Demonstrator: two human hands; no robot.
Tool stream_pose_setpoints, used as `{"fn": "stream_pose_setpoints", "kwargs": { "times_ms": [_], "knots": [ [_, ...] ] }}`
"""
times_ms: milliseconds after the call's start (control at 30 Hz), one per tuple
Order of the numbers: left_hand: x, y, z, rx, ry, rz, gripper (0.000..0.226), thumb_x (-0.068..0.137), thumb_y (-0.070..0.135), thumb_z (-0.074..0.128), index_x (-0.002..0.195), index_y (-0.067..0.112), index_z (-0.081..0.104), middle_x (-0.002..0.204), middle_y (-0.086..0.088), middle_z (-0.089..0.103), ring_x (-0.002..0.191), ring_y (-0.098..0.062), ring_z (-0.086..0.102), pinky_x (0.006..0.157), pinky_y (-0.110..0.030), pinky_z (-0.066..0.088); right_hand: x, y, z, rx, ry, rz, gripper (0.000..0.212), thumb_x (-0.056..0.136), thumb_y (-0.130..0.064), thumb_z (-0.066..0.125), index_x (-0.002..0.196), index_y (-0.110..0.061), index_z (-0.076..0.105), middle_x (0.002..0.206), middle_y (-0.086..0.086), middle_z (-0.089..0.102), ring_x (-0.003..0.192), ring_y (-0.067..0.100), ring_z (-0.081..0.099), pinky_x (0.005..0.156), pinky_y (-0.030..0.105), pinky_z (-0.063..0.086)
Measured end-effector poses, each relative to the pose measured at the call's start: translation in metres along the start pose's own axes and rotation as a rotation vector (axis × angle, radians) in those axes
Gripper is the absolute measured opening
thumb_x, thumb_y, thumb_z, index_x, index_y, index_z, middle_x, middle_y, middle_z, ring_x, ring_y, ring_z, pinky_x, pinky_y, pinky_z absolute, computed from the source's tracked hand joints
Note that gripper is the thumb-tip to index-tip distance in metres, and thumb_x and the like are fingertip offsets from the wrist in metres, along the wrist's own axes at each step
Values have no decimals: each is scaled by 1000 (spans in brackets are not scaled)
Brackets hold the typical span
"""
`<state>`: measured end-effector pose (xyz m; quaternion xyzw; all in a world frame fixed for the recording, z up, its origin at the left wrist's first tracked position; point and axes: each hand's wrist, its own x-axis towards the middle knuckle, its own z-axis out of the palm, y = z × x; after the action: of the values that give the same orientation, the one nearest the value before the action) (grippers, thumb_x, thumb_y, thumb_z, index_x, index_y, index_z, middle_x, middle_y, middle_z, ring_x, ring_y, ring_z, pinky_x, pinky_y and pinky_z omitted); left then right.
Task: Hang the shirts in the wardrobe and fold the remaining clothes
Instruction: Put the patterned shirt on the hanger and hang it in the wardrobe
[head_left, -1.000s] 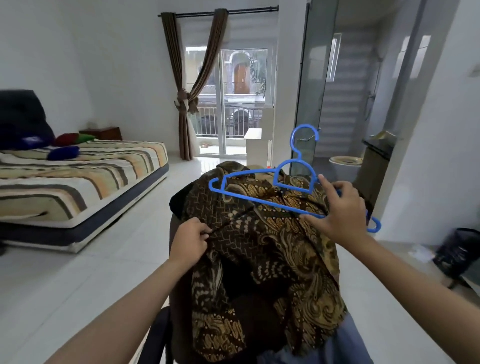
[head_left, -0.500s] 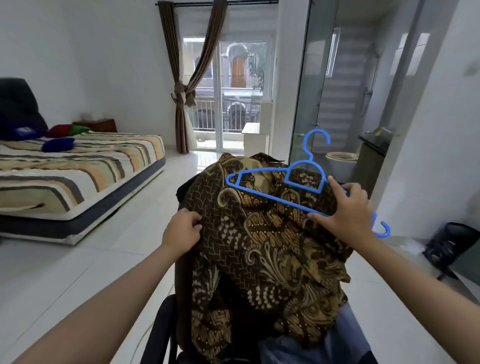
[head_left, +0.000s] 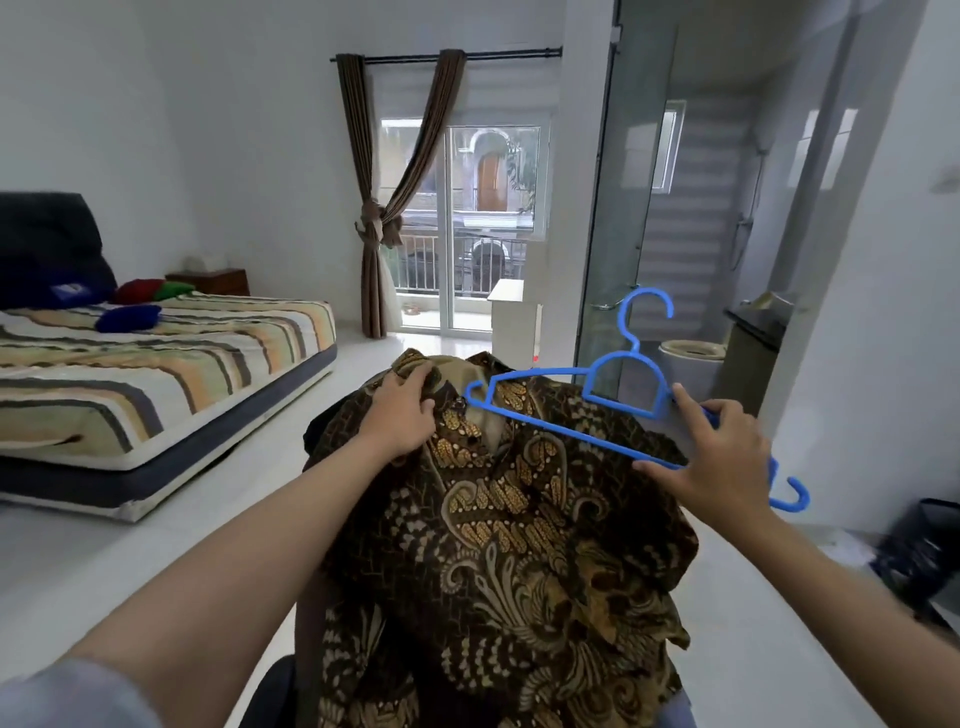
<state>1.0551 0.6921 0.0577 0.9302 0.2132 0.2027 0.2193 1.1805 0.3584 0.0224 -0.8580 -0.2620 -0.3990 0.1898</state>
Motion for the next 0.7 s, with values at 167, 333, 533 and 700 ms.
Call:
{"fn": "stream_pose_setpoints", "kwargs": {
  "times_ms": [167,333,533,700],
  "knots": [
    [28,12,8,227,-40,-79,51,97,42,27,146,44,14,143,-26,23,126,-46,37,102,-44,35,3,24,28,30,-21,-12,103,47,-52,88,135,-15,52,101,17,51,86,34,53,67,45,47],
    [36,17,8,278,-55,-138,48,97,47,22,142,36,31,145,-20,22,127,-43,38,104,-44,33,-1,33,49,77,-61,-4,104,49,-56,86,137,-15,49,103,16,51,87,32,53,68,43,47],
    [26,16,0,98,202,-189,56,95,51,32,101,6,65,103,-15,64,98,-31,58,77,-34,43,2,31,50,111,-78,-3,103,49,-55,86,136,-15,49,103,16,51,87,31,52,70,44,46],
    [12,6,-16,-46,321,-261,13,80,21,69,82,10,75,85,-7,71,85,-23,64,69,-25,44,9,21,32,129,-55,-13,101,52,-57,84,138,-17,48,105,14,51,91,30,51,72,44,45]
  ]
}}
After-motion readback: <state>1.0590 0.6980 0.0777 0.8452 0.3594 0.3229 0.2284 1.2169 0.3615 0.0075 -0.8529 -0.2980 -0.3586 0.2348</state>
